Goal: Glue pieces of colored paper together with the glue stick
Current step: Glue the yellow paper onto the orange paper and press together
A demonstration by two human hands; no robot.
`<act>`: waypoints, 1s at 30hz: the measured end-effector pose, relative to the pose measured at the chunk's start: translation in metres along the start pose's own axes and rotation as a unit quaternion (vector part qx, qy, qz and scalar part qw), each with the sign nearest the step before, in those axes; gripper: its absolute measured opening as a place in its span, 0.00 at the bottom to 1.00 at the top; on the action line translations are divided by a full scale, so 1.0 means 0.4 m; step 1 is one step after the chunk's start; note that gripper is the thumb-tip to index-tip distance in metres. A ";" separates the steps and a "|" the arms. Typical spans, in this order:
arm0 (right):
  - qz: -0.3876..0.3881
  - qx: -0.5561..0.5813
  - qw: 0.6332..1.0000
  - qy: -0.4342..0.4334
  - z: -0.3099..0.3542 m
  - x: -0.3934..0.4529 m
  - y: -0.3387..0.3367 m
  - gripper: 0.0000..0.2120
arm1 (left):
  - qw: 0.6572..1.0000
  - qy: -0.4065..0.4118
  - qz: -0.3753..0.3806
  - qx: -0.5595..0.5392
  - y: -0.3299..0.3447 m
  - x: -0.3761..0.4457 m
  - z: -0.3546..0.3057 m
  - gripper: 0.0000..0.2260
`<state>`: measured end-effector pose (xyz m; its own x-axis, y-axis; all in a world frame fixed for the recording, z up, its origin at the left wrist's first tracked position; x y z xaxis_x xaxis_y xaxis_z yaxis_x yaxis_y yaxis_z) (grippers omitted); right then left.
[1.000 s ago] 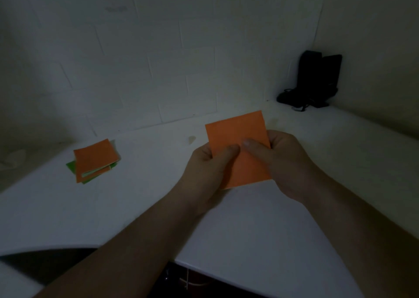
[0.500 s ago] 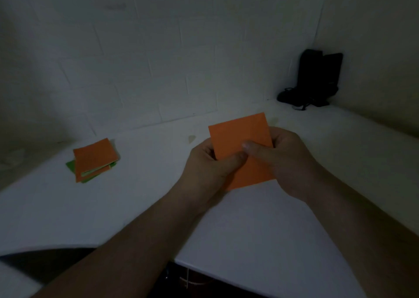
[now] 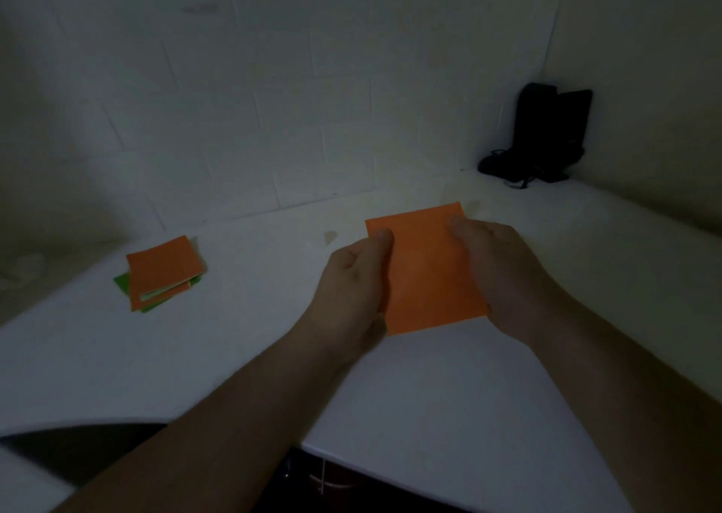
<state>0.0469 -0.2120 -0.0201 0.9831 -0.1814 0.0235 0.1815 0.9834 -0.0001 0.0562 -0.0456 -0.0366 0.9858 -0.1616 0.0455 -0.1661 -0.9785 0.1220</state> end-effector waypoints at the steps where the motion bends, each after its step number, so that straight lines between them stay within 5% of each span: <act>1: -0.012 0.006 1.000 0.013 -0.001 0.000 0.000 0.19 | 1.000 -0.002 0.000 0.000 -0.003 0.002 0.003 0.26; 6: -0.006 0.026 0.999 0.023 0.005 -0.003 -0.003 0.15 | 1.000 0.009 0.012 0.007 -0.011 0.011 0.013 0.27; 9: 0.049 -0.003 0.997 -0.051 0.006 -0.002 -0.007 0.06 | 0.999 0.040 0.027 -0.008 -0.004 0.007 0.012 0.09; 10: 0.063 -0.013 0.995 -0.075 0.007 -0.005 -0.007 0.04 | 0.998 0.051 0.043 -0.012 0.001 0.003 0.008 0.11; 13: 0.080 -0.027 0.991 -0.106 0.006 -0.010 -0.004 0.14 | 0.996 0.047 0.073 -0.023 0.011 -0.006 0.005 0.14; 18: 0.065 -0.048 0.993 -0.085 -0.003 -0.006 0.000 0.09 | 0.999 0.017 0.012 -0.024 0.003 0.006 0.006 0.11; 26: 0.002 -0.061 0.998 -0.005 -0.001 -0.001 -0.003 0.25 | 0.997 0.026 0.007 0.071 -0.009 0.008 -0.001 0.23; 30: 0.005 -0.045 0.999 -0.005 0.005 -0.004 -0.008 0.13 | 0.998 0.052 0.008 0.023 -0.004 0.011 0.005 0.07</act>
<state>0.0449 -0.2147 -0.0182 0.9848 -0.1704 0.0323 0.1727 0.9808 -0.0906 0.0608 -0.0448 -0.0384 0.9749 -0.1650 0.1495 -0.1777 -0.9812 0.0754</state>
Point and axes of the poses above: each hand's wrist, its own x-axis towards the middle knuckle, its own y-axis out of the palm, z = x × y, the point moved 3 cm from there along x, towards the middle knuckle, and after that the axes turned 3 degrees about x, right-handed, at the moved point
